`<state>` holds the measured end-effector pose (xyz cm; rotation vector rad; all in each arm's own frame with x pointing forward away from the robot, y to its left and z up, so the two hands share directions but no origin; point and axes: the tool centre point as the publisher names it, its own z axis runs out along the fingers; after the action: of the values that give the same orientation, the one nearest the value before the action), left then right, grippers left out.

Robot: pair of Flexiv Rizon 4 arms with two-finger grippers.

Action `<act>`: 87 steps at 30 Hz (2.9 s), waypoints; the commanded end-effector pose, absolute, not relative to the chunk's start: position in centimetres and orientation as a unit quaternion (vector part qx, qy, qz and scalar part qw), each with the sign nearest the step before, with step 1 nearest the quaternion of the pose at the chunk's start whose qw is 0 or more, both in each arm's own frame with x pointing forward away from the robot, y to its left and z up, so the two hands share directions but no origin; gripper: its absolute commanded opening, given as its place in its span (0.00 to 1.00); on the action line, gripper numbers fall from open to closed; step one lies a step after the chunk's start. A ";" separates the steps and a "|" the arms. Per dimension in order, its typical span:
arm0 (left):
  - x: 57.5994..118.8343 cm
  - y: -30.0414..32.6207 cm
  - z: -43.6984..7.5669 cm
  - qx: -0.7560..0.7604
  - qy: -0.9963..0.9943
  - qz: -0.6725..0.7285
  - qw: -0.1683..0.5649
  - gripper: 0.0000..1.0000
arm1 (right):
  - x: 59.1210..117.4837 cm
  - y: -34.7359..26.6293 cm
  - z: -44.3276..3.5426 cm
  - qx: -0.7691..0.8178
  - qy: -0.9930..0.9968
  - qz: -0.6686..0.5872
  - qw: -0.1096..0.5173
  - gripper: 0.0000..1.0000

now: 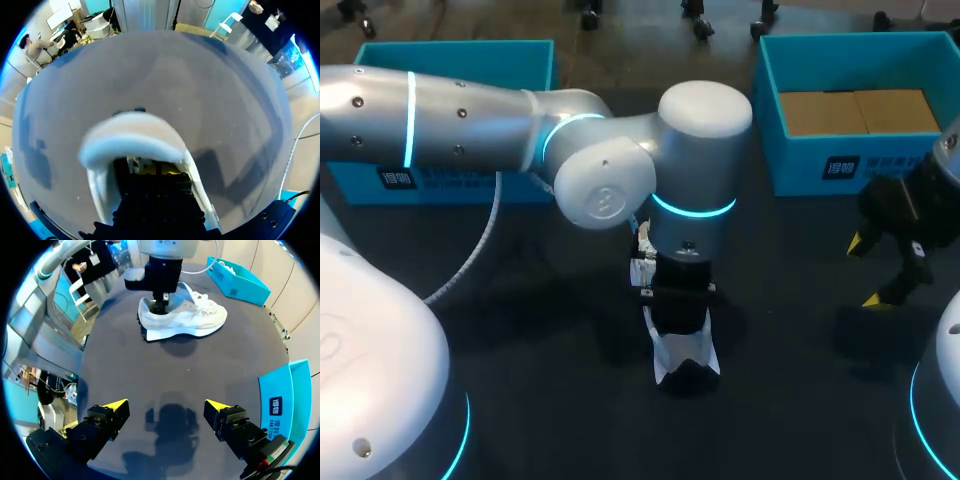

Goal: Take the shoe out of the shoebox, open the shoe tongue, remove and reinsert the insole, then place the shoe into the shoebox

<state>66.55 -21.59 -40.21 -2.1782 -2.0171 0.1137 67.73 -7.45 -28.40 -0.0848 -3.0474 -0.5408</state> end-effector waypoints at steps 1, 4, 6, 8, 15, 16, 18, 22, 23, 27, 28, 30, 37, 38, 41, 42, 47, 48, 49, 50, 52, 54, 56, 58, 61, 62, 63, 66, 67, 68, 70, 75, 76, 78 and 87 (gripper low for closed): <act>66.6 -22.3 -41.5 -0.725 -0.684 0.027 0.082 0.00 | 67.7 -7.4 -28.5 -0.027 -0.984 -0.173 0.022 1.00; 67.2 -21.8 -39.9 -0.723 -0.686 0.033 0.077 0.00 | 67.7 -7.4 -28.5 -0.027 -0.984 -0.173 0.022 1.00; 67.3 -21.5 -38.8 -0.722 -0.687 0.039 0.074 0.00 | 67.7 -7.4 -28.5 -0.027 -0.984 -0.173 0.022 1.00; 67.3 -21.4 -37.6 -0.719 -0.691 0.042 0.064 0.00 | 67.7 -7.4 -28.5 -0.027 -0.984 -0.173 0.022 1.00; 67.7 -21.9 -36.1 -0.698 -0.714 0.033 0.033 0.00 | 67.7 -7.4 -28.5 -0.027 -0.984 -0.173 0.022 1.00; 67.7 -22.1 -36.2 -0.695 -0.718 0.026 0.025 0.00 | 67.7 -7.4 -28.5 -0.027 -0.984 -0.173 0.022 1.00; 67.7 -22.3 -36.2 -0.692 -0.722 0.017 0.015 0.00 | 67.7 -7.4 -28.5 -0.027 -0.984 -0.173 0.022 1.00; 67.6 -23.0 -36.3 -0.680 -0.733 -0.005 -0.005 0.00 | 67.7 -7.4 -28.5 -0.027 -0.984 -0.173 0.022 1.00; 67.7 -23.2 -36.4 -0.678 -0.735 -0.008 -0.006 0.00 | 67.7 -7.4 -28.5 -0.027 -0.984 -0.173 0.022 1.00; 67.9 -23.5 -36.8 -0.667 -0.745 -0.030 -0.013 0.00 | 67.7 -7.4 -28.5 -0.027 -0.984 -0.173 0.022 1.00; 68.0 -23.4 -36.8 -0.664 -0.747 -0.036 -0.016 0.12 | 67.7 -7.4 -28.5 -0.027 -0.984 -0.173 0.022 1.00; 68.0 -23.3 -36.9 -0.664 -0.747 -0.041 -0.014 0.32 | 67.7 -7.4 -28.5 -0.027 -0.984 -0.173 0.022 1.00; 69.5 -23.1 -37.3 -0.650 -0.758 -0.057 -0.014 0.66 | 67.7 -7.4 -28.5 -0.027 -0.984 -0.173 0.022 1.00; 69.6 -23.0 -37.3 -0.648 -0.760 -0.058 -0.014 0.77 | 67.7 -7.4 -28.5 -0.027 -0.984 -0.173 0.022 1.00; 70.1 -22.6 -37.2 -0.641 -0.765 -0.057 -0.013 1.00 | 67.7 -7.4 -28.5 -0.027 -0.984 -0.173 0.022 1.00; 70.2 -22.5 -37.2 -0.639 -0.767 -0.057 -0.013 1.00 | 67.7 -7.4 -28.5 -0.027 -0.984 -0.173 0.022 1.00; 70.5 -22.2 -37.3 -0.633 -0.772 -0.054 -0.009 1.00 | 67.7 -7.4 -28.5 -0.027 -0.984 -0.173 0.022 1.00; 70.4 -22.0 -37.2 -0.633 -0.772 -0.053 -0.007 1.00 | 67.7 -7.4 -28.5 -0.027 -0.984 -0.173 0.022 1.00; 70.2 -21.9 -37.0 -0.635 -0.771 -0.051 -0.006 1.00 | 67.7 -7.4 -28.5 -0.027 -0.984 -0.173 0.022 1.00; 70.0 -21.8 -36.8 -0.636 -0.770 -0.051 -0.006 1.00 | 67.7 -7.4 -28.5 -0.027 -0.984 -0.173 0.022 1.00; 69.8 -21.8 -36.5 -0.638 -0.768 -0.050 -0.009 1.00 | 67.7 -7.4 -28.5 -0.027 -0.984 -0.173 0.022 1.00; 69.9 -21.8 -36.2 -0.638 -0.769 -0.047 -0.011 1.00 | 67.7 -7.4 -28.5 -0.027 -0.984 -0.173 0.022 1.00; 70.2 -21.9 -36.0 -0.635 -0.771 -0.041 -0.009 1.00 | 67.7 -7.4 -28.5 -0.027 -0.984 -0.173 0.022 1.00; 70.1 -21.8 -35.8 -0.639 -0.768 -0.032 -0.004 1.00 | 67.7 -7.4 -28.5 -0.027 -0.984 -0.173 0.022 1.00; 69.5 -21.8 -35.3 -0.647 -0.762 -0.022 0.007 1.00 | 67.7 -7.4 -28.5 -0.027 -0.984 -0.173 0.022 1.00; 69.2 -21.9 -35.1 -0.648 -0.761 -0.026 0.001 1.00 | 67.7 -7.4 -28.5 -0.027 -0.984 -0.173 0.022 1.00; 69.2 -22.0 -35.1 -0.648 -0.761 -0.026 0.000 1.00 | 67.7 -7.4 -28.5 -0.027 -0.984 -0.173 0.022 1.00; 69.5 -22.4 -35.4 -0.645 -0.763 -0.033 -0.006 1.00 | 67.7 -7.4 -28.5 -0.027 -0.984 -0.173 0.022 1.00; 69.7 -22.4 -35.4 -0.644 -0.764 -0.033 -0.006 1.00 | 67.7 -7.4 -28.5 -0.027 -0.984 -0.173 0.022 1.00; 70.1 -22.5 -35.4 -0.640 -0.768 -0.034 -0.007 1.00 | 67.7 -7.4 -28.5 -0.027 -0.984 -0.173 0.022 1.00; 70.7 -22.5 -35.3 -0.634 -0.772 -0.035 -0.007 1.00 | 67.7 -7.4 -28.5 -0.027 -0.984 -0.173 0.022 1.00; 71.7 -22.3 -34.5 -0.625 -0.780 -0.032 -0.014 1.00 | 67.7 -7.4 -28.5 -0.027 -0.984 -0.173 0.022 1.00; 71.9 -22.2 -34.3 -0.623 -0.781 -0.033 -0.016 1.00 | 67.7 -7.4 -28.5 -0.027 -0.984 -0.173 0.022 1.00; 72.3 -22.1 -34.1 -0.619 -0.784 -0.034 -0.019 1.00 | 67.7 -7.4 -28.5 -0.027 -0.984 -0.173 0.022 1.00; 75.3 -21.7 -33.1 -0.586 -0.810 -0.035 -0.024 1.00 | 67.7 -7.4 -28.5 -0.027 -0.984 -0.173 0.022 1.00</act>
<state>74.64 -22.12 -33.76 -1.8730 -2.5769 -0.1225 67.73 -7.46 -28.40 -0.0850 -3.0474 -0.5407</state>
